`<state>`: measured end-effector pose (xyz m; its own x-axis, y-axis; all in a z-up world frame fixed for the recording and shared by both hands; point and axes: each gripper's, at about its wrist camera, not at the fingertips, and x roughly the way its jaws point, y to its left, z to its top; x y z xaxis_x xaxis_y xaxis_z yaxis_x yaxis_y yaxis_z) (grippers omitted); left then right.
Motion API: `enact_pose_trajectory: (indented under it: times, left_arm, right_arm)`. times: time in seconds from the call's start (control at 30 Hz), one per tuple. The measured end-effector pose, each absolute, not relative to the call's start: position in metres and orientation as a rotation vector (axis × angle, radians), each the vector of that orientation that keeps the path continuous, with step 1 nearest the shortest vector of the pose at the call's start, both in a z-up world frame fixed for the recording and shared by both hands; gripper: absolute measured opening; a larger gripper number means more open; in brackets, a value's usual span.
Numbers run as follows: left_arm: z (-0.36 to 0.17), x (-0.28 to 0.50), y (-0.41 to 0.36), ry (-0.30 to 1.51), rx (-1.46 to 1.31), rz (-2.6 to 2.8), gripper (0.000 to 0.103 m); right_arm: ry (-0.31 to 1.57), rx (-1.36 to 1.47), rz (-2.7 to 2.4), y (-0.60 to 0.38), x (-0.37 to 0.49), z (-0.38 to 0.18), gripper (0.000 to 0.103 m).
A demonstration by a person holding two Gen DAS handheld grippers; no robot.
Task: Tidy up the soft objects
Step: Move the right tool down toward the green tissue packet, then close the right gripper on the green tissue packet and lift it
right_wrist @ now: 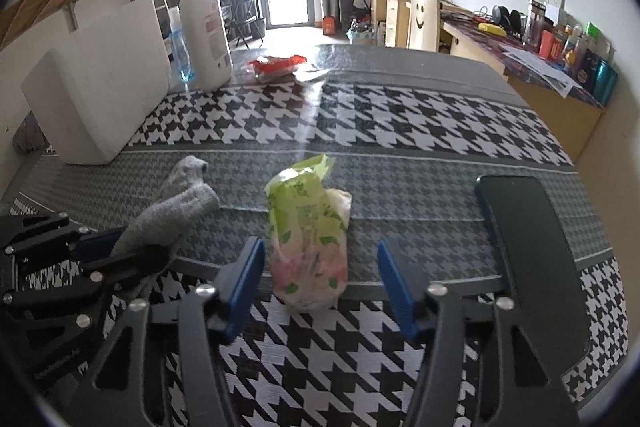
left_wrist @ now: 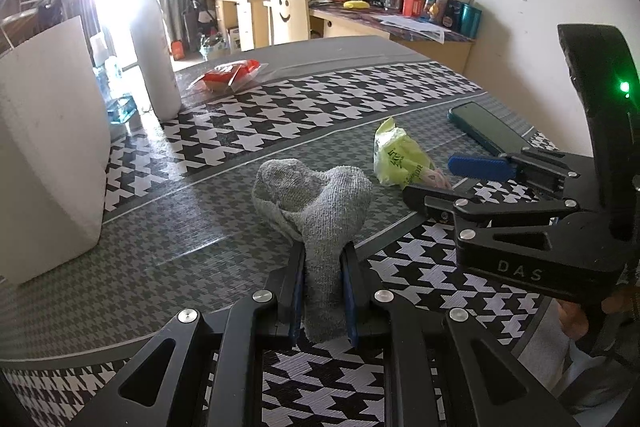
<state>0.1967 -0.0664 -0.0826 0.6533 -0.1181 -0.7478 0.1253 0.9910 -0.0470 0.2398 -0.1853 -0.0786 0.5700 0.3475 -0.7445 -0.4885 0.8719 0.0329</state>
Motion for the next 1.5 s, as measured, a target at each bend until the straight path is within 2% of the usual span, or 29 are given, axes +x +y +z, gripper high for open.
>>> enact_pose_trajectory:
  times: [0.1,0.3,0.57,1.5]
  left_arm:
    - [-0.083,0.197,-0.066,0.848,0.010,-0.139,0.018]
    - [-0.082,0.196,-0.064,0.845,0.009,-0.140,0.018]
    - [-0.079,0.190,-0.060,0.829,0.005,-0.133,0.018]
    - [-0.052,0.175,-0.046,0.749,0.039,-0.114,0.018]
  right_arm:
    - [0.846,-0.183,0.497,-0.184,0.240,-0.082,0.058]
    - [0.865,-0.188,0.495,-0.182,0.241,-0.086,0.040]
    - [0.859,-0.187,0.503,-0.182,0.239,-0.086,0.032]
    - [0.747,-0.140,0.506,-0.191,0.215,-0.049,0.031]
